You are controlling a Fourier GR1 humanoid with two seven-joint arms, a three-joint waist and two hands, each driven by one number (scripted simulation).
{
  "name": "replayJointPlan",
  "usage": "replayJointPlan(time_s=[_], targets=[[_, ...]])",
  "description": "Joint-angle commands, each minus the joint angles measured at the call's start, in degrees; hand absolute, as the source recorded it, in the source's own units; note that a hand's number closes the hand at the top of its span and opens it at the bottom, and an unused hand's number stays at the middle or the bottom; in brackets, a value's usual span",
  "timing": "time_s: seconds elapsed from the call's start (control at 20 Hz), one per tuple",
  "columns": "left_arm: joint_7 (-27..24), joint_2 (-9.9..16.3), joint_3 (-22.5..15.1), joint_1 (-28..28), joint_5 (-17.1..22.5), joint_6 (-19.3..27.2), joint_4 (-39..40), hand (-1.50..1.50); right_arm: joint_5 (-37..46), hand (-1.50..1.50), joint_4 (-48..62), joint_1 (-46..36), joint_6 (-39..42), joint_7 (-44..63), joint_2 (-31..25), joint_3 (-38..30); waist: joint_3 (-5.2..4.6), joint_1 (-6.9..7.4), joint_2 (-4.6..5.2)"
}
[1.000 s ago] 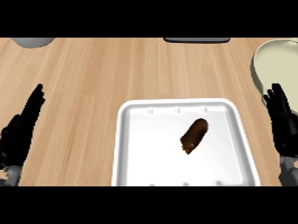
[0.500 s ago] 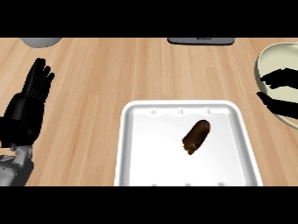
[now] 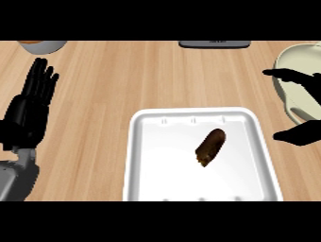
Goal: Pick the sweet potato from the tray and place it in the pot
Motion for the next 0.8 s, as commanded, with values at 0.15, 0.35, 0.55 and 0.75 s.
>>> replayJointPlan(time_s=[0.15,0.35,0.55,0.75], targets=[[-0.8,-1.8,0.3,-0.6,-0.2,-0.2,0.4,0.00,-1.8,-1.50,-6.3,-6.5,14.9,17.2,-1.0,6.8,0.03,0.44,-0.10],[-2.6,-0.2,2.5,0.0,1.1,-4.0,2.8,0.00,-2.5,-1.50,-4.8,-11.8,19.4,27.1,5.7,11.0,0.06,0.84,0.07],[-0.4,-3.5,0.5,-2.9,-2.7,0.6,2.6,0.00,-0.3,-1.50,0.7,-13.7,22.8,29.9,11.0,12.1,0.17,0.42,0.09],[-1.5,-3.3,1.2,-1.4,-2.4,-1.7,2.7,0.00,-0.8,-1.50,3.7,-16.4,22.3,39.1,19.1,13.9,0.16,0.53,0.02]])
